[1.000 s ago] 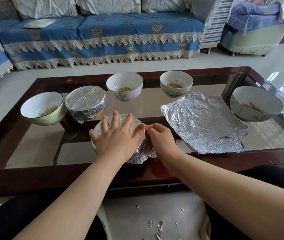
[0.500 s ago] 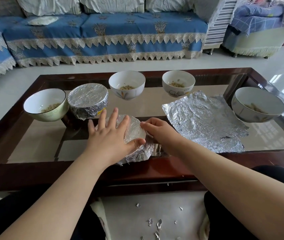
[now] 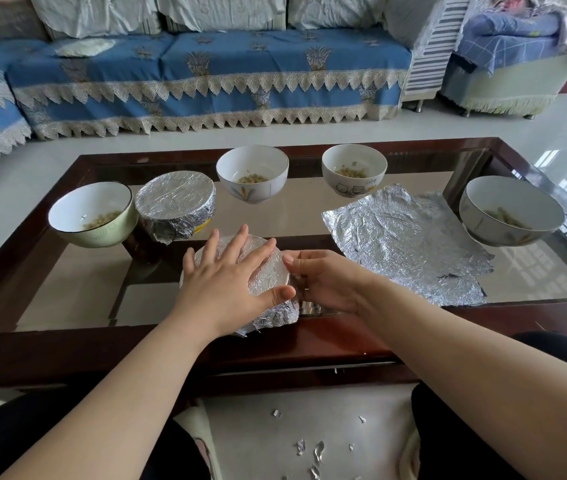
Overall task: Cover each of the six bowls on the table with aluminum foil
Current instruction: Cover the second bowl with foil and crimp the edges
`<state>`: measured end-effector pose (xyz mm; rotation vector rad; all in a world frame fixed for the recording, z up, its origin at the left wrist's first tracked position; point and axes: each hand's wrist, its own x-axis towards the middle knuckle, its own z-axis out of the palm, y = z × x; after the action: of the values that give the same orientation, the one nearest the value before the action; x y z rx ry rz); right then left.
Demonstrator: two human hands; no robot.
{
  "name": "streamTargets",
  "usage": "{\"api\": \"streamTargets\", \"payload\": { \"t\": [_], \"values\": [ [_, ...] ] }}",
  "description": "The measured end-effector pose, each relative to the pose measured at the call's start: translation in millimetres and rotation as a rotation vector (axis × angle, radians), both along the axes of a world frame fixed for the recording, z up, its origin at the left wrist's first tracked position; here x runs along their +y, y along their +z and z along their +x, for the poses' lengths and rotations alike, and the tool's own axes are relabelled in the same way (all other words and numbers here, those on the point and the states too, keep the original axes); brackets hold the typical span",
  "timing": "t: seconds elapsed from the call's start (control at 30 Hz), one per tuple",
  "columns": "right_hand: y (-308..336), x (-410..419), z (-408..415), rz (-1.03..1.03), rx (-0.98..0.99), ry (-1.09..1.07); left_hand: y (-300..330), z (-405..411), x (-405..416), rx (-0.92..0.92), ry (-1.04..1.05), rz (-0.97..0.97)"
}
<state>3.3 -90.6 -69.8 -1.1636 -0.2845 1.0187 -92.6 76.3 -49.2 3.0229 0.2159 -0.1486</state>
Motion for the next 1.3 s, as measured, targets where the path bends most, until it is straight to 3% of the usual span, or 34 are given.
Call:
{"api": "streamTargets", "payload": {
  "t": [0.3, 1.0, 1.13, 1.3],
  "values": [
    [-23, 13, -6, 0.093, 0.085, -0.194, -1, 0, -1, -0.011, 0.013, 0.020],
    [-26, 33, -15, -0.133, 0.009, -0.451, -1, 0, -3, -0.026, 0.023, 0.037],
    [-29, 37, -14, -0.125, -0.091, -0.509, -1, 0, -4, -0.032, 0.028, 0.040],
    [-26, 36, -18, -0.310, -0.311, -0.542, -3, -1, -4, -0.036, 0.044, 0.044]
  ]
}}
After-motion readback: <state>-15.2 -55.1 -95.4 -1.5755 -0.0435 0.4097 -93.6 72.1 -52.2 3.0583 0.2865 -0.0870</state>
